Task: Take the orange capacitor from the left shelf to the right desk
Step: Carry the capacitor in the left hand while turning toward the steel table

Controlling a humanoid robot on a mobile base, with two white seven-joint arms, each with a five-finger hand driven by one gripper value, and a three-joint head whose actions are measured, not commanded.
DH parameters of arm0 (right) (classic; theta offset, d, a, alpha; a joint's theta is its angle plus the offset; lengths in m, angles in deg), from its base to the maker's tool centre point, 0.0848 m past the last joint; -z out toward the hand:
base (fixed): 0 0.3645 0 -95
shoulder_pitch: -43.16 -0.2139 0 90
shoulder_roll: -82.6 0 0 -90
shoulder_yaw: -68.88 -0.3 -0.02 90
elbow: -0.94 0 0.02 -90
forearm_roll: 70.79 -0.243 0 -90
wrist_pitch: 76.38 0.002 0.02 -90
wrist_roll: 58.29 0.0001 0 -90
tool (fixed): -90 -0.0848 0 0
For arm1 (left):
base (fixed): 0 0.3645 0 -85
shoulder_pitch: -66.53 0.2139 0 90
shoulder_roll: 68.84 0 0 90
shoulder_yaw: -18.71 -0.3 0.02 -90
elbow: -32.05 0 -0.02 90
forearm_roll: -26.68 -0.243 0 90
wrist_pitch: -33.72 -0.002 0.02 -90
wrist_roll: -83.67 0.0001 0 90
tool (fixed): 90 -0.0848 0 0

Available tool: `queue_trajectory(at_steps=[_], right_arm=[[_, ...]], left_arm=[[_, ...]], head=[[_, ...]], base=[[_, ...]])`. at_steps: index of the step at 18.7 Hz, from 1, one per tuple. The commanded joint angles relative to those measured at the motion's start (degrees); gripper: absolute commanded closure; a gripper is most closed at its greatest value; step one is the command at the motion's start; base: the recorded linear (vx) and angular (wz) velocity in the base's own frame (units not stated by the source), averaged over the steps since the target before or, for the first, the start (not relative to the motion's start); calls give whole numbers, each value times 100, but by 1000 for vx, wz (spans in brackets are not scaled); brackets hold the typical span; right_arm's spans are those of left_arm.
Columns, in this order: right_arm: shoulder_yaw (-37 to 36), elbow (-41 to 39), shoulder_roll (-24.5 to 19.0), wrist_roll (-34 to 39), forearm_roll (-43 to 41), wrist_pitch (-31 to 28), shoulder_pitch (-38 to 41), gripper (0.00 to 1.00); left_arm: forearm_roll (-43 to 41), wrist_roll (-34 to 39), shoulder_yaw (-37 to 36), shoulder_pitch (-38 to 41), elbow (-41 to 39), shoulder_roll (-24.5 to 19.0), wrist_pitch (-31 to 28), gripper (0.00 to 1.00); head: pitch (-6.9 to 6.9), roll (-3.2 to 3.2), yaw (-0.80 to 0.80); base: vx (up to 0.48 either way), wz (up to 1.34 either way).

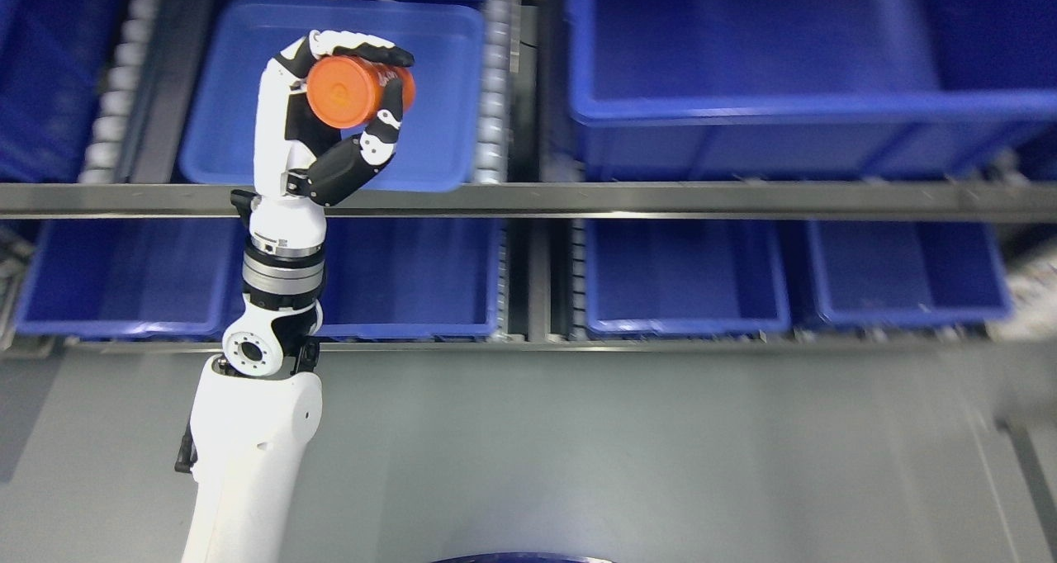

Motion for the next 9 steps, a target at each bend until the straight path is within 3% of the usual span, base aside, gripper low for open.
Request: queue_trajectory(at_steps=[1,9], right_arm=[[-62,-193,100,1,26,0,-8,0],[-62,-193,100,1,26,0,-8,0]], left_arm=[[10,26,616,-246,-270,-100,89,98],[10,35,274,-105,-217,-100,-148,97]], head=[[0,0,0],[0,0,0]], base=[[-269,-838],[-187,-1268]])
